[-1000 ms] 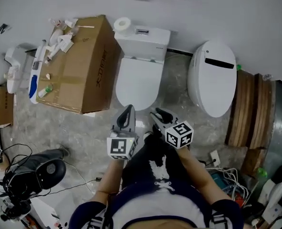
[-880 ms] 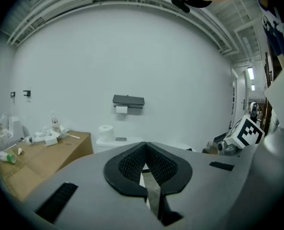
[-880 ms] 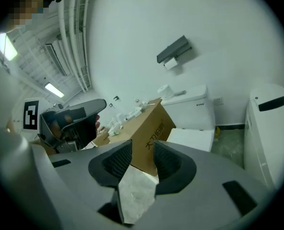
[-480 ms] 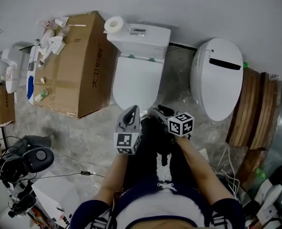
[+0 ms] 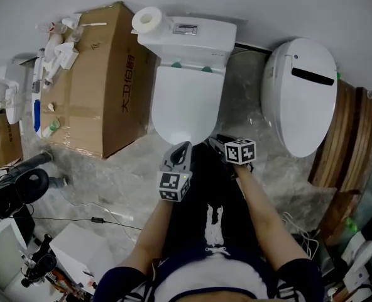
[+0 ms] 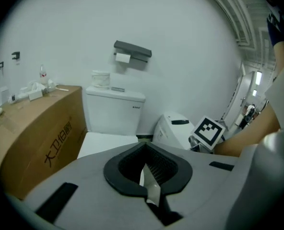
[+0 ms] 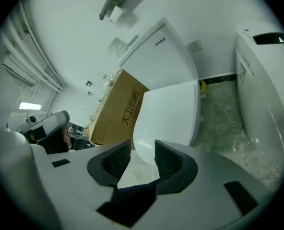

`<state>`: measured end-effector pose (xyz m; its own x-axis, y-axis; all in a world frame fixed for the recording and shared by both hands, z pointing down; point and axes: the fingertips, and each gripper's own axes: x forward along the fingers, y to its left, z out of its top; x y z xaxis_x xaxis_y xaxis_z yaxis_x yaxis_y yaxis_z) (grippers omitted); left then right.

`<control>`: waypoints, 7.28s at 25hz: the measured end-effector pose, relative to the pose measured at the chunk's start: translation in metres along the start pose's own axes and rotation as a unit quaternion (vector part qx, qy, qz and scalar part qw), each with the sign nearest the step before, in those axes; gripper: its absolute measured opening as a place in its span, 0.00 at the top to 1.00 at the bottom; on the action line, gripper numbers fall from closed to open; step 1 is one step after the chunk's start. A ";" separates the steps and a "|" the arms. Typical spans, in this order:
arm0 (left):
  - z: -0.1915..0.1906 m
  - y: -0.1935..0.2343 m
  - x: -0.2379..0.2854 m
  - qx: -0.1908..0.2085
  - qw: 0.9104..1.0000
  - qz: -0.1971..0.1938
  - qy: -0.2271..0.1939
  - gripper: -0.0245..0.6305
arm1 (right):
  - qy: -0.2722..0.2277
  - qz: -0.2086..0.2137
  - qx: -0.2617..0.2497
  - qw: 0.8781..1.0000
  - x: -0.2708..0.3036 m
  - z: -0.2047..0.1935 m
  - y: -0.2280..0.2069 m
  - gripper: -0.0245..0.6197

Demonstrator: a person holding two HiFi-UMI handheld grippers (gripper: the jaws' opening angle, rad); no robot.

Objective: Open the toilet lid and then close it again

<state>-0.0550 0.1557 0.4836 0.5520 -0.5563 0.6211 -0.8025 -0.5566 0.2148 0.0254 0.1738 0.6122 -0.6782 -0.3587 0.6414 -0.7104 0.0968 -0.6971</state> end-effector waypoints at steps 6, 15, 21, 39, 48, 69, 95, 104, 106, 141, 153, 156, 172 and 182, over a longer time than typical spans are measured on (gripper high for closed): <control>-0.052 0.020 0.050 0.023 0.999 -0.019 0.032 0.95 | 0.045 -0.008 0.029 0.999 0.060 -0.026 -0.057 0.76; -0.104 0.043 0.097 0.032 0.997 -0.018 0.064 0.95 | 0.115 0.001 0.068 0.991 0.123 -0.068 -0.112 0.72; -0.128 0.051 0.113 0.038 0.996 -0.016 0.077 0.95 | 0.112 0.014 0.116 0.987 0.147 -0.075 -0.131 0.71; -0.177 0.066 0.130 0.019 0.988 -0.052 0.147 0.95 | 0.191 -0.004 0.233 0.954 0.152 -0.079 -0.144 0.73; -0.189 0.076 0.133 0.034 0.984 -0.046 0.170 0.95 | 0.100 -0.027 0.229 0.968 0.159 -0.077 -0.158 0.77; -0.163 0.080 0.025 -0.002 0.981 0.017 0.195 0.95 | 0.022 0.022 0.296 0.955 0.080 -0.019 -0.082 0.86; -0.059 0.079 0.038 -0.004 0.987 0.071 0.140 0.95 | -0.035 0.037 0.294 0.954 0.021 0.071 -0.042 0.79; -0.026 0.080 0.042 0.004 0.991 0.073 0.111 0.95 | -0.037 -0.119 -0.343 0.931 -0.008 0.111 0.046 0.71; -0.022 0.080 0.044 0.005 0.992 0.072 0.108 0.95 | -0.023 -0.135 -0.545 0.827 -0.005 0.102 0.082 0.69; 0.038 0.083 0.036 0.024 0.995 0.099 0.020 0.95 | 0.015 -0.154 -0.631 0.760 0.005 0.115 0.111 0.89; 0.081 0.077 0.052 0.036 0.995 0.089 -0.023 0.95 | -0.034 -0.170 -0.601 0.780 -0.011 0.174 0.111 0.89; 0.091 0.079 0.056 0.038 0.995 0.089 -0.033 0.95 | -0.044 -0.176 -0.593 0.785 -0.013 0.186 0.110 0.89; 0.128 0.088 0.080 0.045 0.994 0.083 -0.057 0.95 | -0.084 -0.202 -0.547 0.808 -0.018 0.262 0.096 0.89; 0.147 0.089 0.093 0.042 0.994 0.075 -0.069 0.95 | -0.107 -0.214 -0.518 0.821 -0.019 0.308 0.082 0.89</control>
<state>-0.0417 -0.0365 0.4497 0.4574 -0.7137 0.5305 -0.8599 -0.5070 0.0592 0.0377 -0.0974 0.4445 -0.3559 -0.7102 0.6075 -0.7288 0.6178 0.2953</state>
